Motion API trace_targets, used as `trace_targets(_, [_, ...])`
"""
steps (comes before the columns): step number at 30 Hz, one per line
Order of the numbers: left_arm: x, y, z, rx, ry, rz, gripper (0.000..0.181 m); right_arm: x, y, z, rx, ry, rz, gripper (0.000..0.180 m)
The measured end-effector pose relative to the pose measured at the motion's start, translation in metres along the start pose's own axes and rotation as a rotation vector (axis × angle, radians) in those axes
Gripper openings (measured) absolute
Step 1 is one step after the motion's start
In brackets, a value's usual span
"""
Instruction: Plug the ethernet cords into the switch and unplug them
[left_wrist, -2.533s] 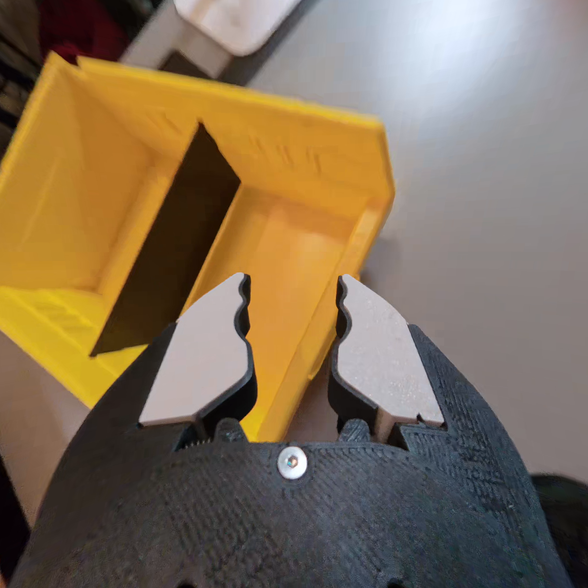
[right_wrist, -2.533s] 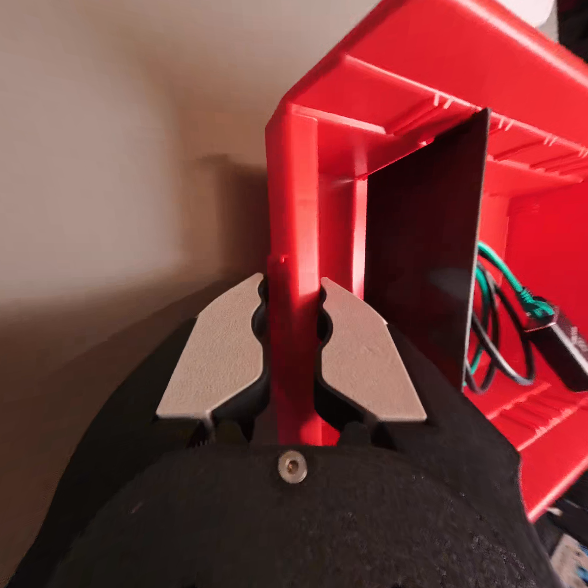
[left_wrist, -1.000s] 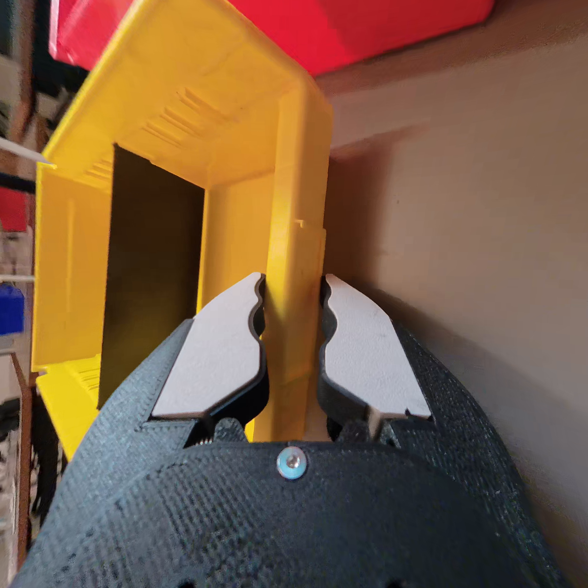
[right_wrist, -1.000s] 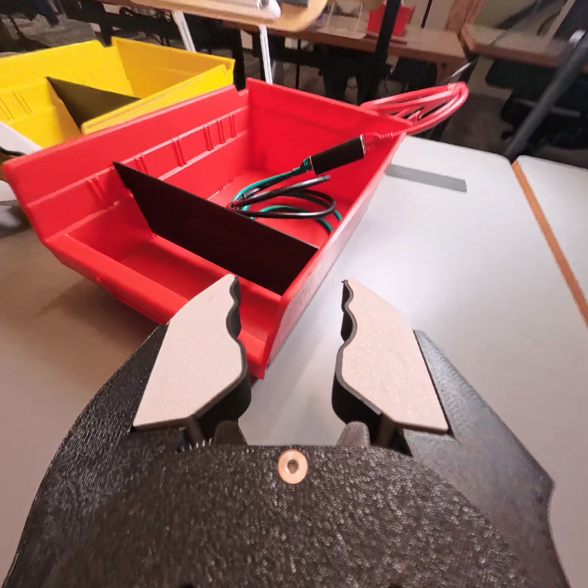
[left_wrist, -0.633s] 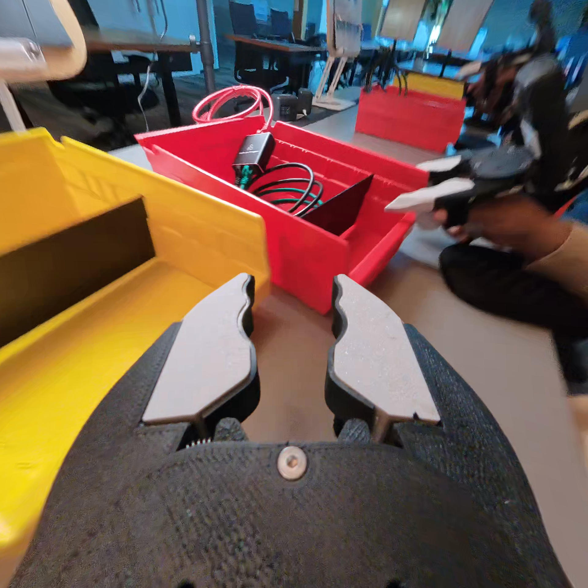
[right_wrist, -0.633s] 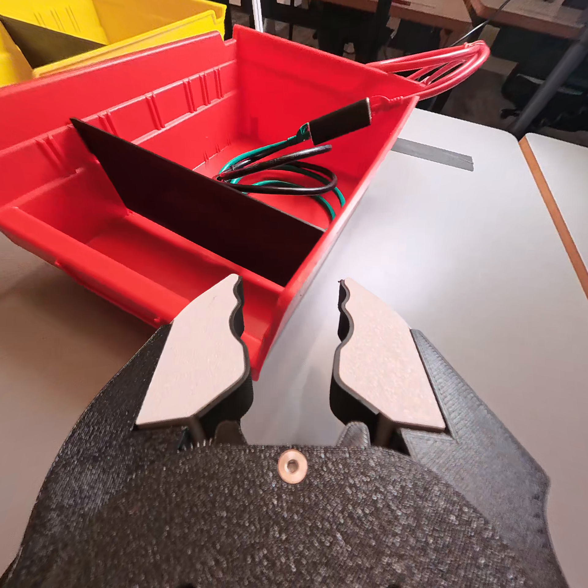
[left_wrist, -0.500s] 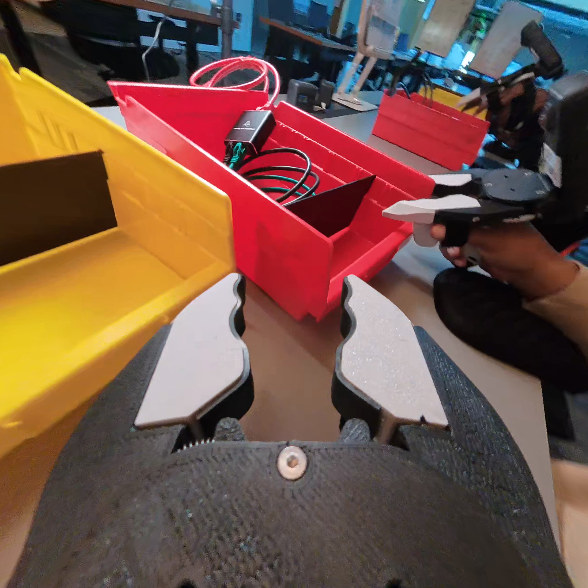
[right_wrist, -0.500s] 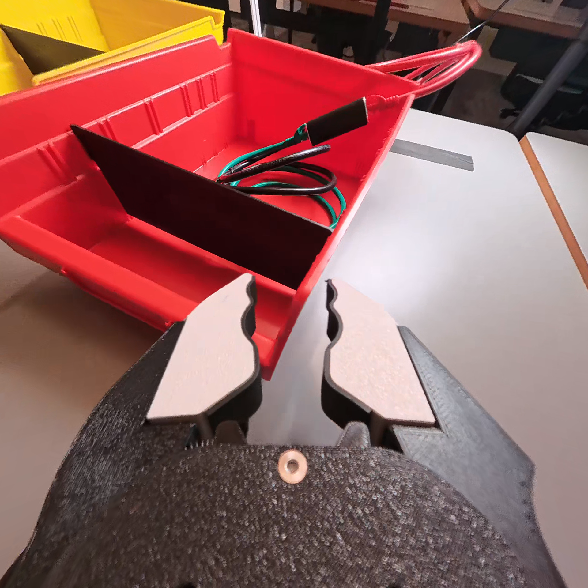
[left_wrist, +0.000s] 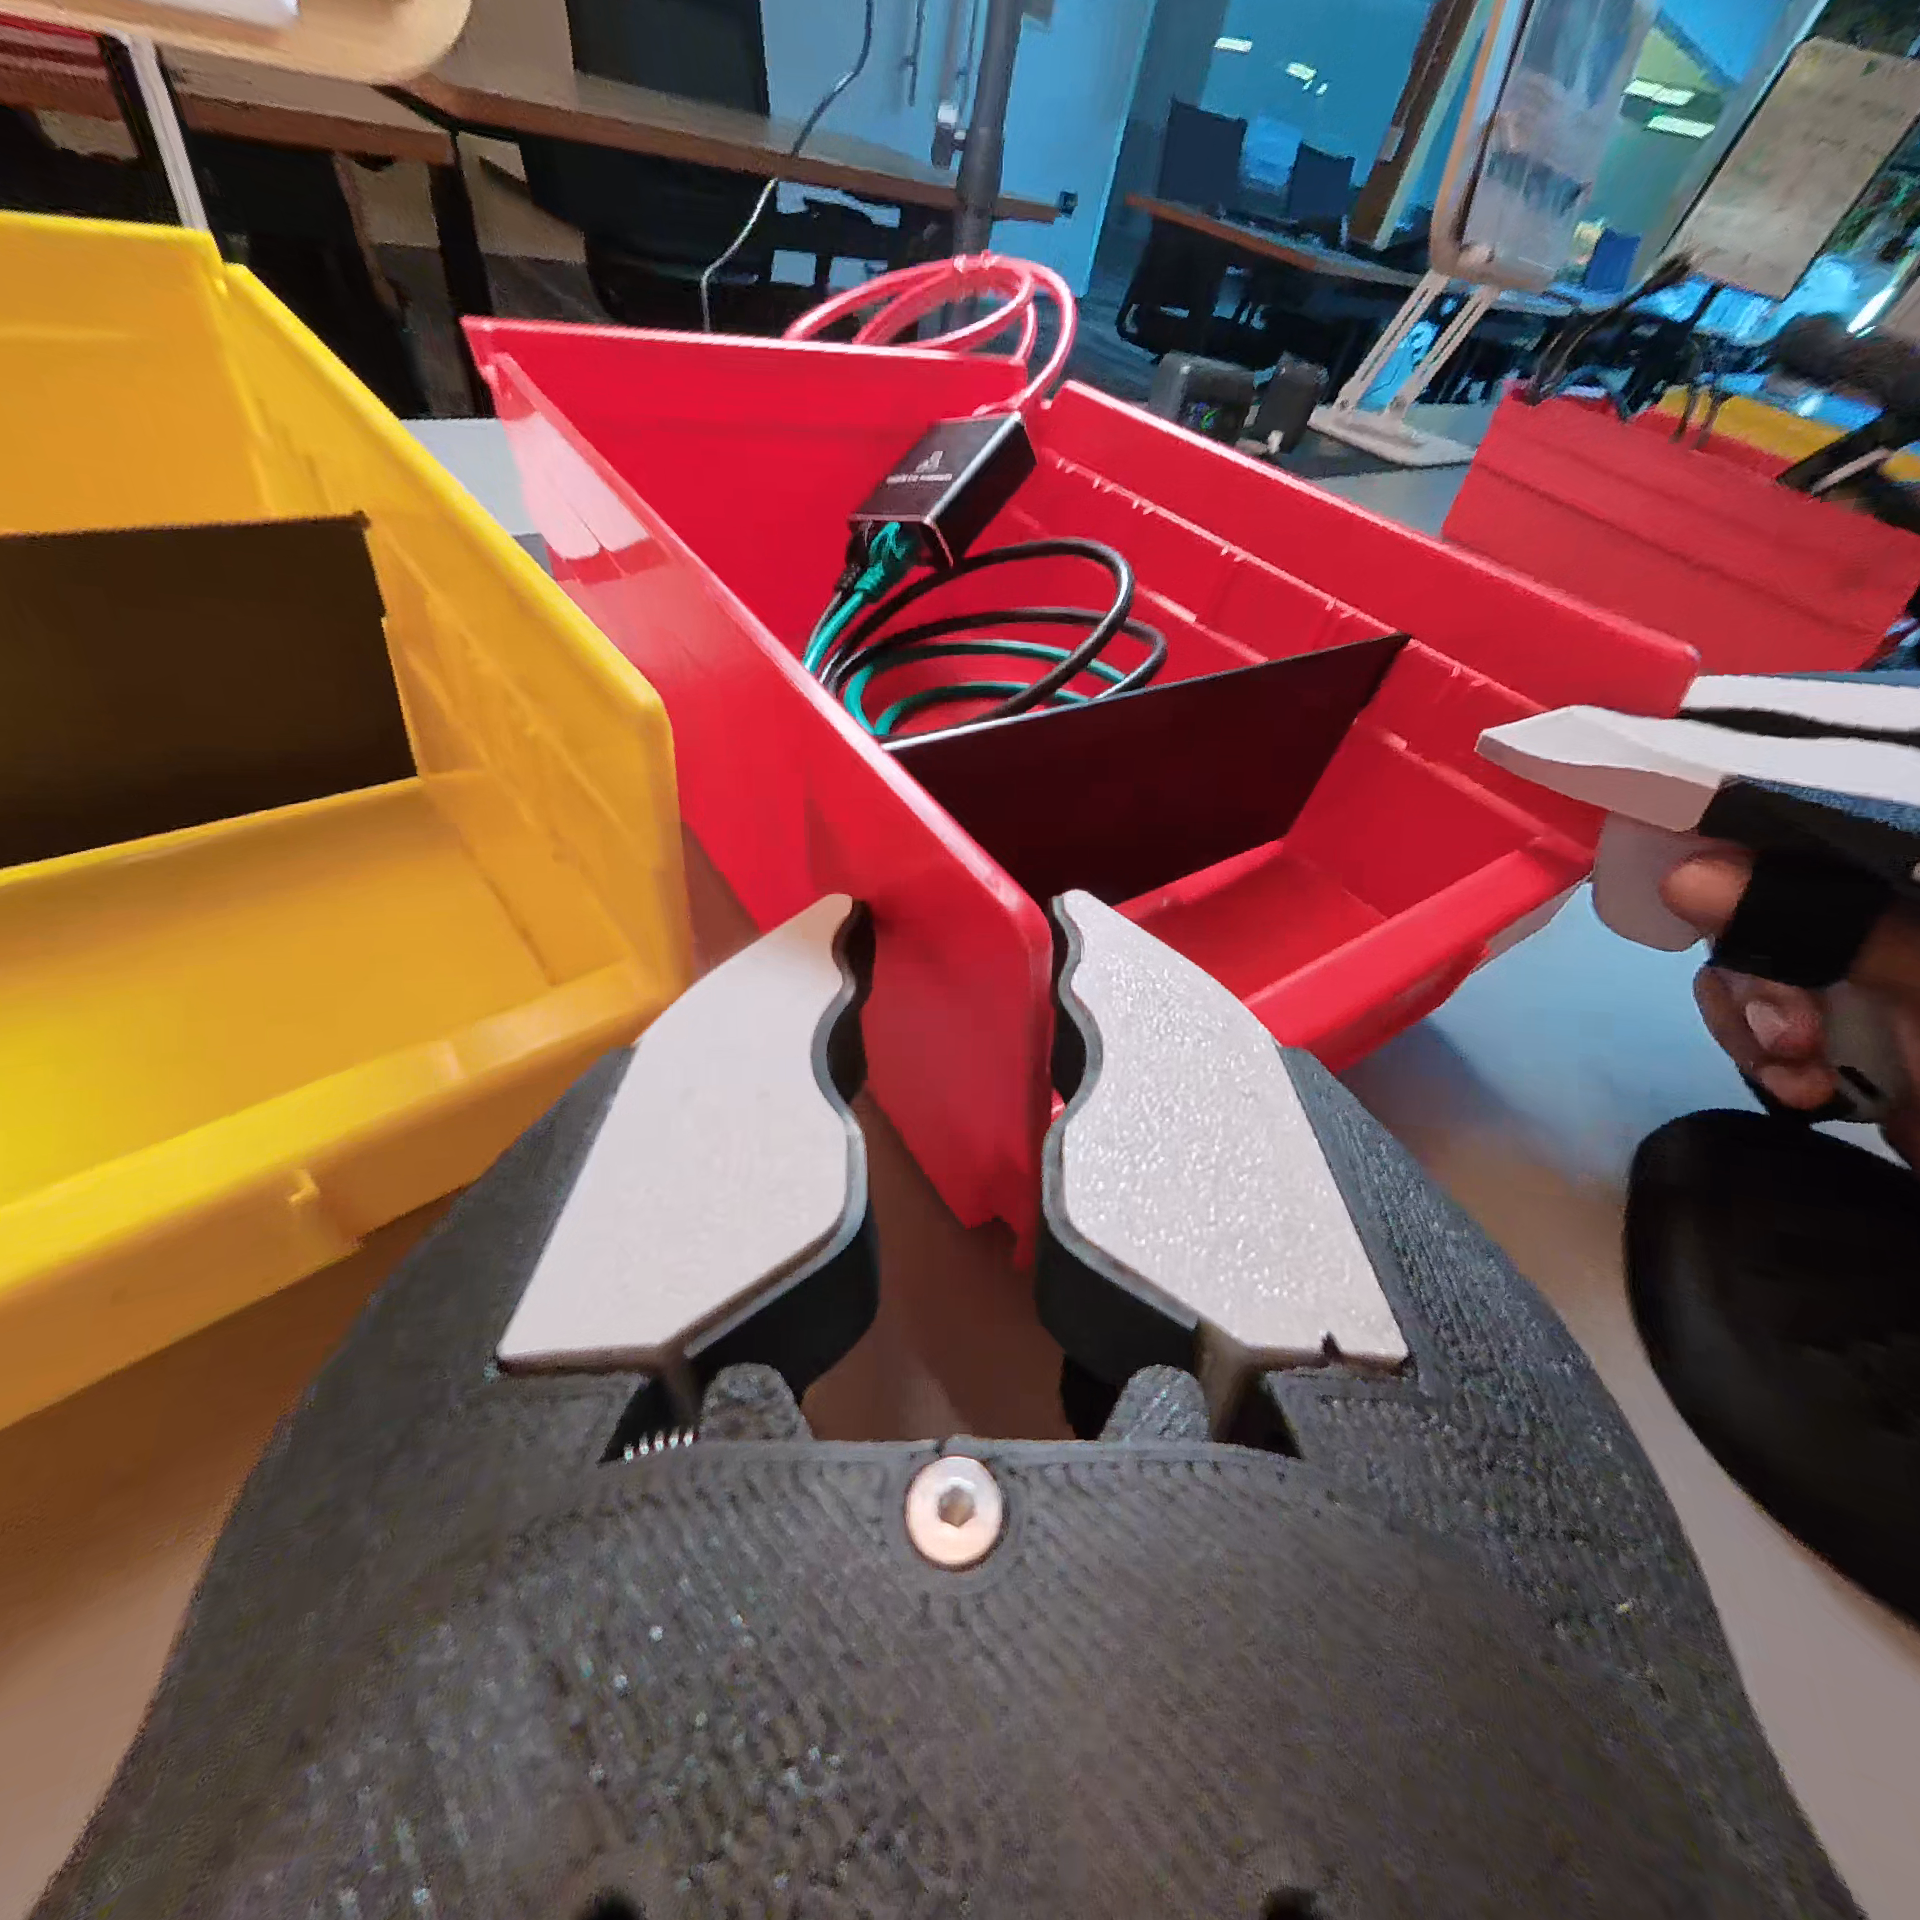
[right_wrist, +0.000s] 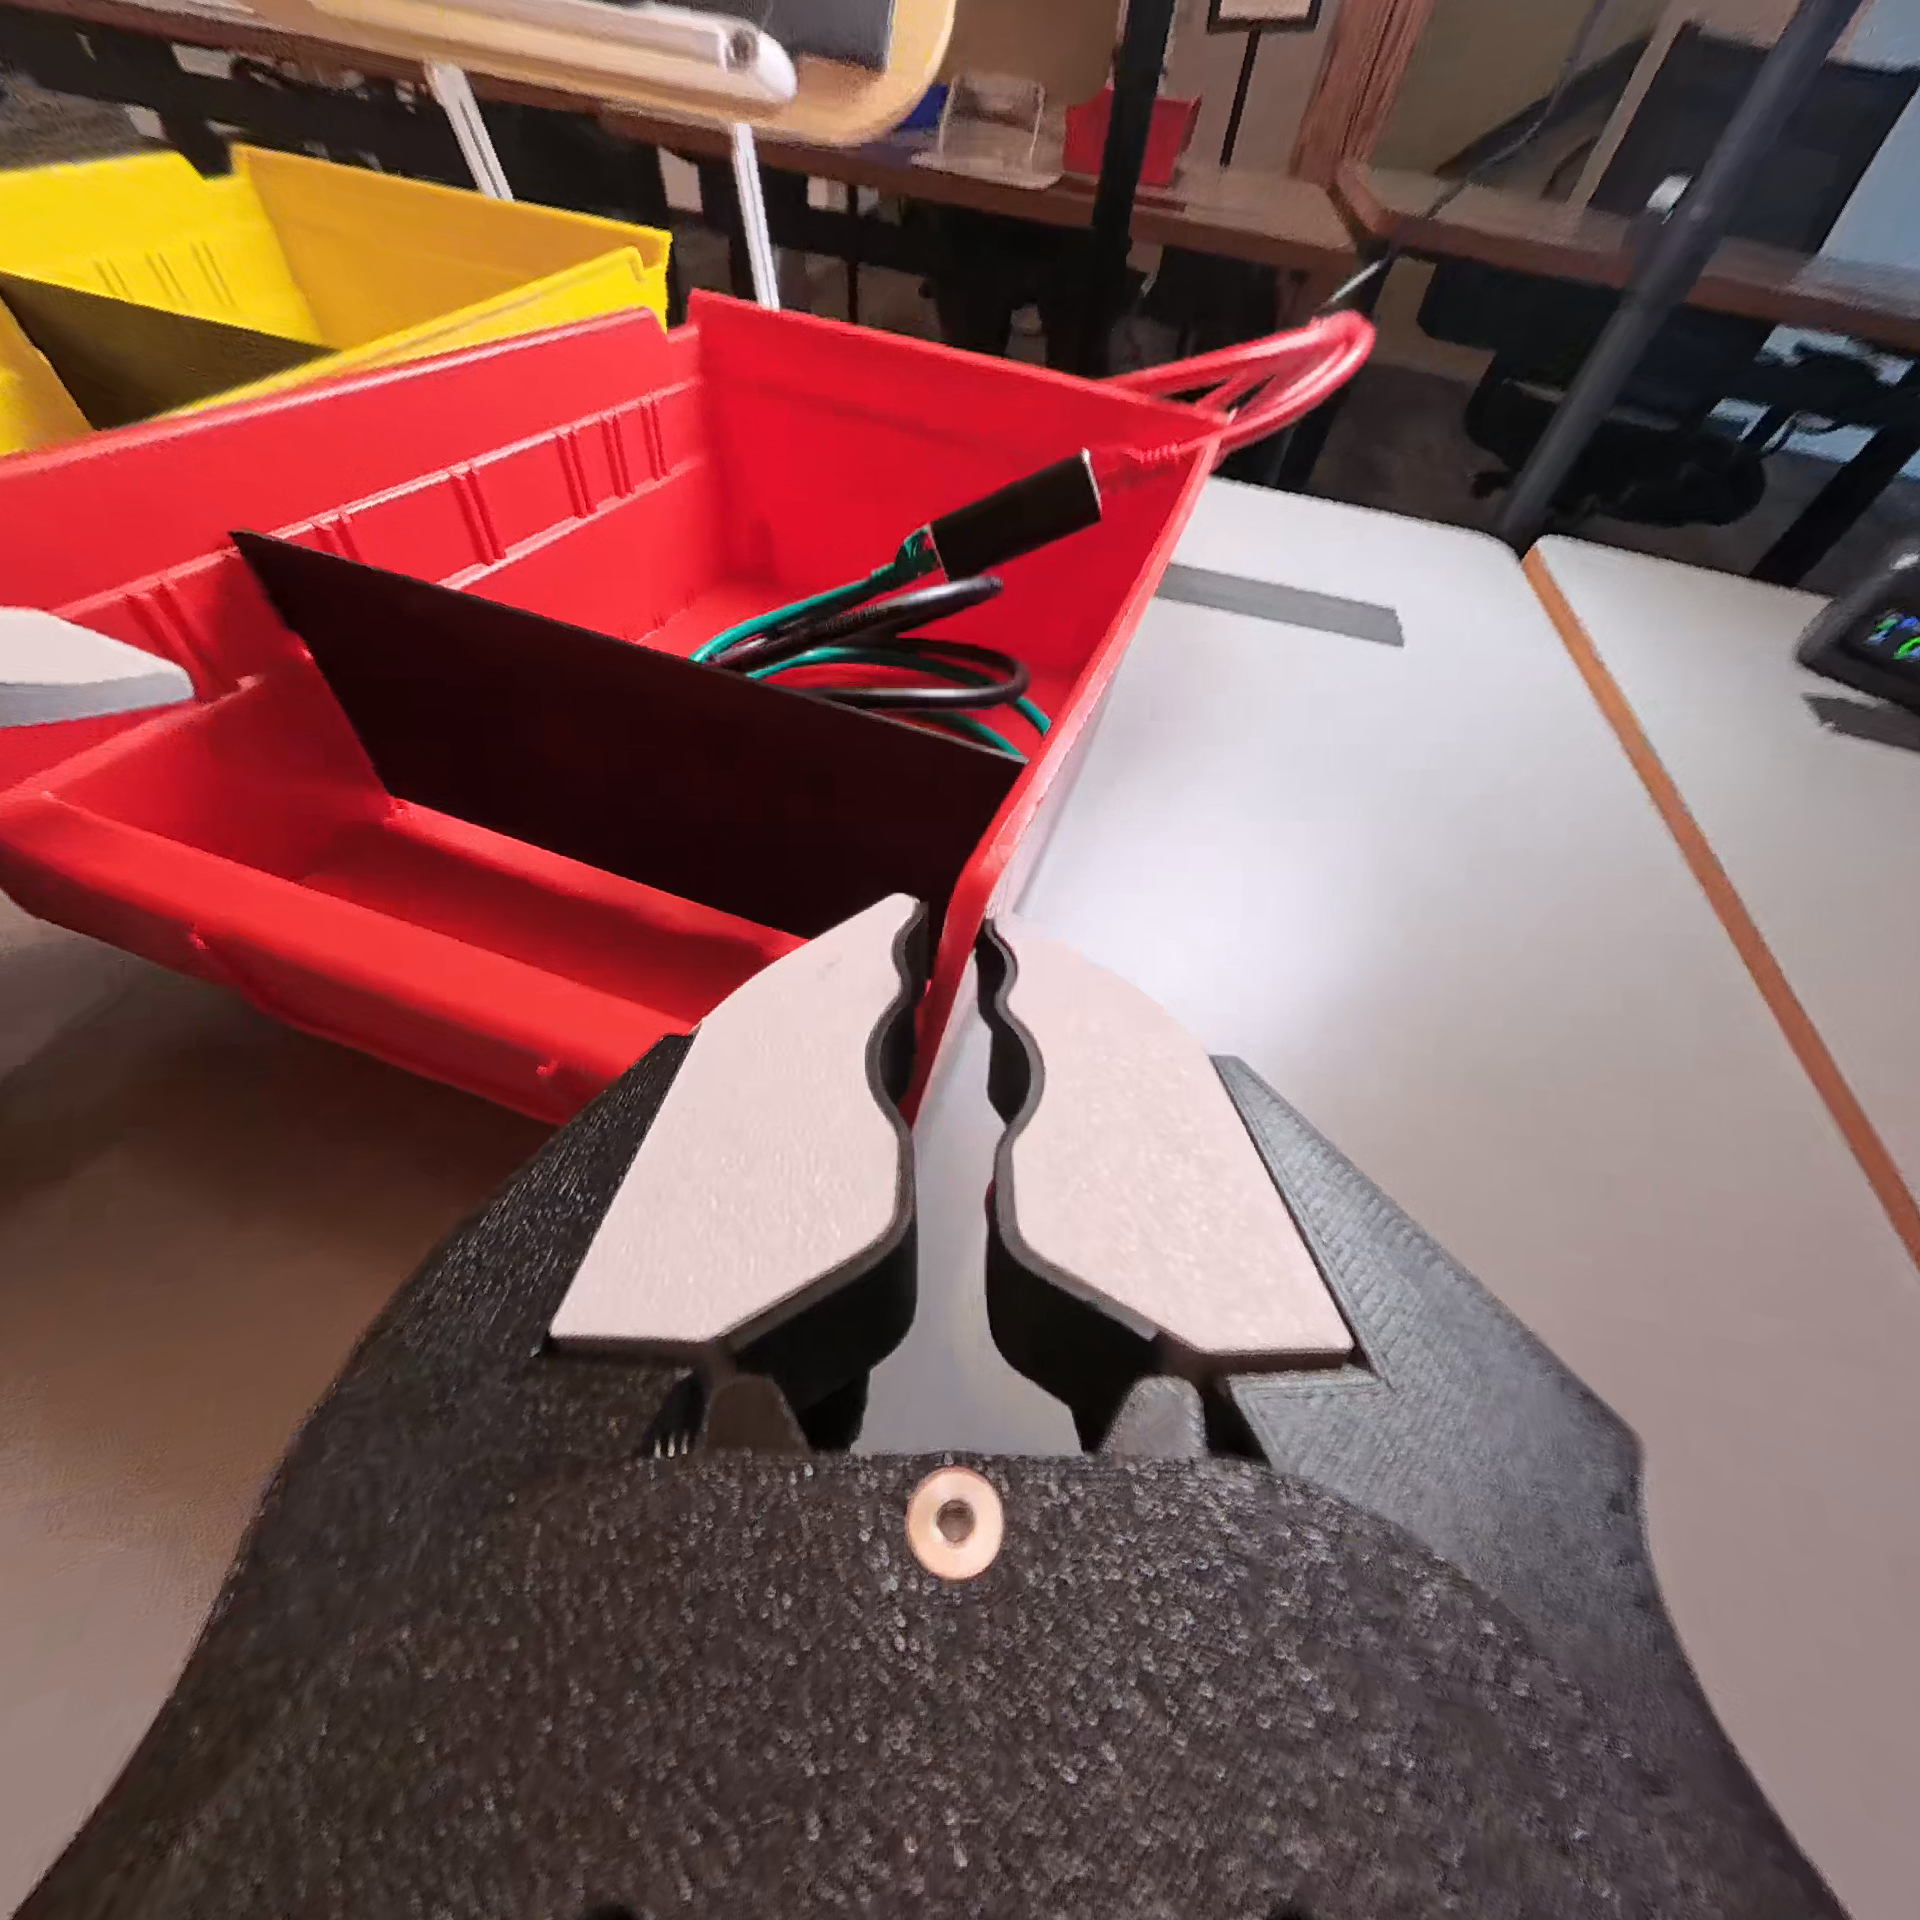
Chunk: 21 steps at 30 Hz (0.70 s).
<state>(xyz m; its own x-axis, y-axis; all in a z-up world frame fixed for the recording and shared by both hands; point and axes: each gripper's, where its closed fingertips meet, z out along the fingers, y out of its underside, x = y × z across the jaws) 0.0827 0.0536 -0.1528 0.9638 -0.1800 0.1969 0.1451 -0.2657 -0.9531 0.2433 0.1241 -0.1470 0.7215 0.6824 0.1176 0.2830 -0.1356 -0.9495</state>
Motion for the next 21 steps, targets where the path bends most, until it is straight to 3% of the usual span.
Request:
trace_targets(8, [0.013,-0.042,-0.025,0.112,0.038,0.04,0.022,-0.005,-0.033,-0.037,0.119,0.053,-0.017,0.007])
trace_targets(21, [-0.006,-0.147,-0.1,0.336,-0.051,0.114,0.014,-0.055,-0.167,-0.076,0.408,0.032,-0.172,0.007])
